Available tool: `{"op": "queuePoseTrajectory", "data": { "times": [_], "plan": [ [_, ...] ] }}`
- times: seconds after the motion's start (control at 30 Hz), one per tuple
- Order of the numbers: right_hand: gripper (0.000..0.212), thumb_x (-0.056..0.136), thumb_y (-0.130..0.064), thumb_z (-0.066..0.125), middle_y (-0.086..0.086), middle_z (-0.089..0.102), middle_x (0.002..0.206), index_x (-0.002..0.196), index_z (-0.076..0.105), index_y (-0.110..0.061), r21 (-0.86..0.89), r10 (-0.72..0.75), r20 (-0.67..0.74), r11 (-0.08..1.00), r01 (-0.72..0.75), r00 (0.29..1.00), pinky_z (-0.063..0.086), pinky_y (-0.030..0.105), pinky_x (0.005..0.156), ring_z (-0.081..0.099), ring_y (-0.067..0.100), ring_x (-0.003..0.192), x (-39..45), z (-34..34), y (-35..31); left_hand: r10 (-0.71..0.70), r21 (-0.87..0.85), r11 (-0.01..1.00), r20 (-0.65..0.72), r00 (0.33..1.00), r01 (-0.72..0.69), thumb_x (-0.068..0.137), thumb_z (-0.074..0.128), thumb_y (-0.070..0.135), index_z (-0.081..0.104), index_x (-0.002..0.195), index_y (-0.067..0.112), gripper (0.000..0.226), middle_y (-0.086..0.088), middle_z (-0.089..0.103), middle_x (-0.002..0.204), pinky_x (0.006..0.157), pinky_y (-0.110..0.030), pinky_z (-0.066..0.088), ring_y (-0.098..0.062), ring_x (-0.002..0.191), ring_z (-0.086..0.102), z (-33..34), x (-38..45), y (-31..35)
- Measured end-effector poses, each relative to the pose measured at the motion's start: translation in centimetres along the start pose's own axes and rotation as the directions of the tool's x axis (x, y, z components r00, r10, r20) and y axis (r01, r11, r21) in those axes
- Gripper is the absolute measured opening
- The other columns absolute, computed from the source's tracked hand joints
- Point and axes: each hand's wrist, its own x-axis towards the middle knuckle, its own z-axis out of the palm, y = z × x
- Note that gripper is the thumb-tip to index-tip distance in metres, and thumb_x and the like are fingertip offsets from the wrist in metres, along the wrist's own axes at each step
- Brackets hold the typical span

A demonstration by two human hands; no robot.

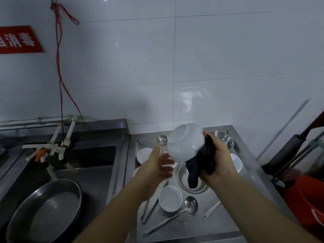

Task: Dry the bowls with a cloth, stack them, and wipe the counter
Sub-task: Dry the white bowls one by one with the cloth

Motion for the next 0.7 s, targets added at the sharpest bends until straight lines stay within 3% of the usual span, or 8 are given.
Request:
{"op": "queuePoseTrajectory", "data": {
  "times": [0.07, 0.13, 0.23, 0.37, 0.47, 0.57, 0.63, 0.7],
  "plan": [
    [0.032, 0.082, -0.046, 0.072, 0.006, 0.074, 0.087, 0.092, 0.085, -0.018, 0.007, -0.014, 0.001, 1.0, 0.014, 1.0, 0.058, 0.035, 0.068, 0.073, 0.025, 0.073, 0.2, -0.5, 0.2, -0.102, -0.254, 0.959, 0.108, 0.989, 0.127, 0.1, 0.048, 0.051, 0.076, 0.115, 0.002, 0.059, -0.011, 0.069, 0.097, 0.079, -0.034, 0.055, -0.021, 0.082, 0.066, 0.3, -0.3, -0.6],
    [0.035, 0.083, -0.045, 0.071, 0.008, 0.076, 0.09, 0.096, 0.085, -0.016, 0.011, -0.01, 0.007, 1.0, 0.01, 1.0, 0.06, 0.035, 0.066, 0.075, 0.026, 0.076, 0.3, -1.0, 0.7, -0.074, -0.428, 0.893, 0.164, 0.984, 0.139, 0.088, 0.069, 0.036, 0.077, 0.113, 0.0, 0.045, -0.012, 0.069, 0.093, 0.075, -0.032, 0.059, -0.02, 0.079, 0.069, 0.4, -0.4, -1.0],
    [0.041, 0.083, -0.046, 0.071, 0.012, 0.078, 0.105, 0.105, 0.084, -0.014, 0.022, 0.021, 0.017, 1.0, -0.021, 1.0, 0.062, 0.039, 0.073, 0.077, 0.029, 0.087, 0.3, -1.7, 1.4, -0.02, -0.527, 0.845, 0.143, 0.989, 0.094, 0.081, 0.081, 0.028, 0.071, 0.118, 0.001, 0.047, -0.009, 0.063, 0.088, 0.073, -0.028, 0.059, -0.017, 0.077, 0.064, 0.4, 0.1, -1.2],
    [0.046, 0.084, -0.054, 0.073, 0.01, 0.074, 0.094, 0.108, 0.083, -0.016, -0.048, 0.134, -0.055, 0.99, -0.136, 0.989, 0.051, 0.036, 0.06, 0.069, 0.028, 0.073, 0.0, -2.2, 1.9, 0.043, -0.608, 0.794, 0.071, 0.997, 0.009, 0.088, 0.072, 0.028, 0.082, 0.114, 0.007, 0.035, -0.011, 0.077, 0.113, 0.085, -0.029, 0.063, -0.019, 0.098, 0.077, 0.3, 0.8, -0.5],
    [0.044, 0.09, -0.048, 0.073, 0.013, 0.072, 0.095, 0.114, 0.08, -0.011, -0.095, 0.189, -0.178, 0.974, -0.208, 0.966, 0.057, 0.038, 0.059, 0.071, 0.028, 0.074, 0.1, -2.4, 2.7, 0.093, -0.684, 0.726, 0.004, 0.996, -0.065, 0.091, 0.066, 0.023, 0.069, 0.132, 0.0, 0.047, -0.019, 0.072, 0.133, 0.088, -0.032, 0.064, -0.025, 0.117, 0.074, 0.1, 1.6, 0.8],
    [0.039, 0.094, -0.032, 0.074, 0.017, 0.077, 0.106, 0.119, 0.074, -0.002, -0.153, 0.087, -0.424, 0.974, -0.166, 0.902, 0.061, 0.043, 0.078, 0.074, 0.033, 0.092, 0.4, -2.3, 3.5, 0.134, -0.655, 0.74, -0.083, 0.987, -0.156, 0.091, 0.067, 0.019, 0.063, 0.131, 0.002, 0.044, -0.02, 0.074, 0.128, 0.081, -0.033, 0.065, -0.028, 0.111, 0.076, -0.3, 2.2, 1.5],
    [0.026, 0.094, -0.026, 0.076, 0.014, 0.079, 0.094, 0.109, 0.076, -0.005, -0.207, -0.03, -0.459, 0.975, -0.074, 0.888, 0.063, 0.039, 0.064, 0.077, 0.028, 0.078, 0.5, -1.9, 3.0, 0.131, -0.525, 0.831, -0.138, 0.982, -0.185, 0.098, 0.066, 0.014, 0.066, 0.123, 0.006, 0.026, -0.017, 0.078, 0.116, 0.08, -0.037, 0.065, -0.029, 0.102, 0.079, -0.4, 2.3, 1.4],
    [0.013, 0.093, -0.025, 0.076, 0.009, 0.081, 0.09, 0.099, 0.078, -0.014, -0.322, -0.172, -0.398, 0.946, 0.038, 0.901, 0.062, 0.033, 0.057, 0.079, 0.022, 0.073, 0.6, -1.2, 2.1, 0.121, -0.313, 0.934, -0.17, 0.978, -0.17, 0.105, 0.06, 0.012, 0.068, 0.121, 0.011, 0.018, -0.015, 0.08, 0.11, 0.088, -0.047, 0.065, -0.034, 0.103, 0.078, -0.3, 2.3, 0.7]
  ]
}}
